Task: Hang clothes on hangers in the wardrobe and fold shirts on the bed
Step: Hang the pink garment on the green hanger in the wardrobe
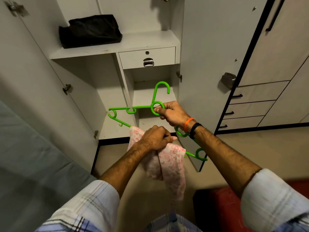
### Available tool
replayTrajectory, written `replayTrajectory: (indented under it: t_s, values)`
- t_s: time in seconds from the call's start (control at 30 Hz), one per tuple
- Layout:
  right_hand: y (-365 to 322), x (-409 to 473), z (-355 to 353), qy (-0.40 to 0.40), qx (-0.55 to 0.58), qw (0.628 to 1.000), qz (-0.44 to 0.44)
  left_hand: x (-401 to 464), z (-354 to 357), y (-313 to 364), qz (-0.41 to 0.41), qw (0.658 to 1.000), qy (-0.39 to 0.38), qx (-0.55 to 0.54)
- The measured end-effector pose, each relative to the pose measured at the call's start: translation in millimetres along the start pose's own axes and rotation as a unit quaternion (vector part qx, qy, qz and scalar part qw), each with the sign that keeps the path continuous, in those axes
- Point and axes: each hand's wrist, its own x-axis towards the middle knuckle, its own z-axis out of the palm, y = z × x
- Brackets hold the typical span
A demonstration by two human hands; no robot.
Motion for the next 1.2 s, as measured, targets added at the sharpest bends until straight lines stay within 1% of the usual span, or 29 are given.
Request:
replayTrajectory:
  t_s: [0.07,0.13,0.23,0.3,0.4,0.53,0.6,0.67,0.73,0.77,0.8,0.83,0.87,0.9,0.97,1.07,1.13,1.2]
  values:
    - [1.1,0.1,-3.3,0.003,-0.001,1.000,0.002,-5.2,-5.5,-10.5,0.023,1.000,0.017,0.007]
    - [1.5,1.6,-6.4,0.007,-0.001,1.000,0.003,-9.0,-12.5,-22.8,0.039,0.997,0.048,0.038]
    - [0.7,3.5,-10.7,0.006,-0.010,1.000,0.001,-15.0,-27.0,-40.8,0.040,0.994,0.089,0.054]
    - [-0.4,3.4,-13.3,-0.002,-0.014,1.000,0.001,-19.1,-36.0,-50.8,0.031,0.993,0.094,0.060]
    - [-2.4,2.6,-15.6,-0.021,-0.012,1.000,-0.004,-25.8,-43.9,-65.7,0.018,0.994,0.093,0.056]
    - [-4.5,1.9,-14.3,-0.040,-0.016,0.999,-0.009,-30.6,-45.6,-74.1,0.013,0.992,0.127,0.015]
    - [-4.3,1.6,-14.1,-0.048,-0.017,0.999,-0.005,-29.7,-45.1,-72.8,0.010,0.987,0.163,-0.005]
    - [-3.1,0.7,-15.4,-0.056,-0.016,0.998,0.004,-28.6,-45.3,-71.1,0.009,0.973,0.232,-0.019]
    - [-0.9,0.0,-17.9,-0.062,0.006,0.998,0.013,-26.8,-45.4,-68.6,0.038,0.954,0.296,0.017]
    - [0.5,0.0,-19.7,-0.064,0.026,0.998,0.016,-25.5,-45.9,-67.5,0.052,0.948,0.308,0.057]
    - [1.5,0.3,-21.7,-0.064,0.043,0.997,0.018,-23.8,-46.2,-66.7,0.057,0.945,0.305,0.106]
    - [2.7,0.9,-23.4,-0.064,0.051,0.996,0.019,-22.4,-46.0,-65.1,0.046,0.946,0.283,0.150]
    - [3.4,1.1,-24.6,-0.063,0.049,0.997,0.019,-21.2,-45.3,-61.6,0.022,0.950,0.256,0.178]
    - [4.1,1.0,-25.0,-0.062,0.042,0.997,0.018,-19.5,-43.4,-59.1,-0.001,0.955,0.234,0.185]
    - [5.4,0.3,-24.6,-0.059,0.025,0.998,0.017,-16.8,-39.0,-55.6,-0.011,0.970,0.195,0.142]
    - [7.3,-0.8,-23.7,-0.055,0.012,0.998,0.021,-15.0,-31.9,-45.6,0.048,0.991,0.110,0.052]
    - [7.7,-0.4,-23.3,-0.054,0.011,0.998,0.019,-15.0,-25.7,-36.1,0.081,0.995,0.060,0.010]
    - [7.4,0.1,-23.7,-0.050,0.011,0.999,0.017,-12.8,-19.9,-28.9,0.097,0.994,0.042,-0.030]
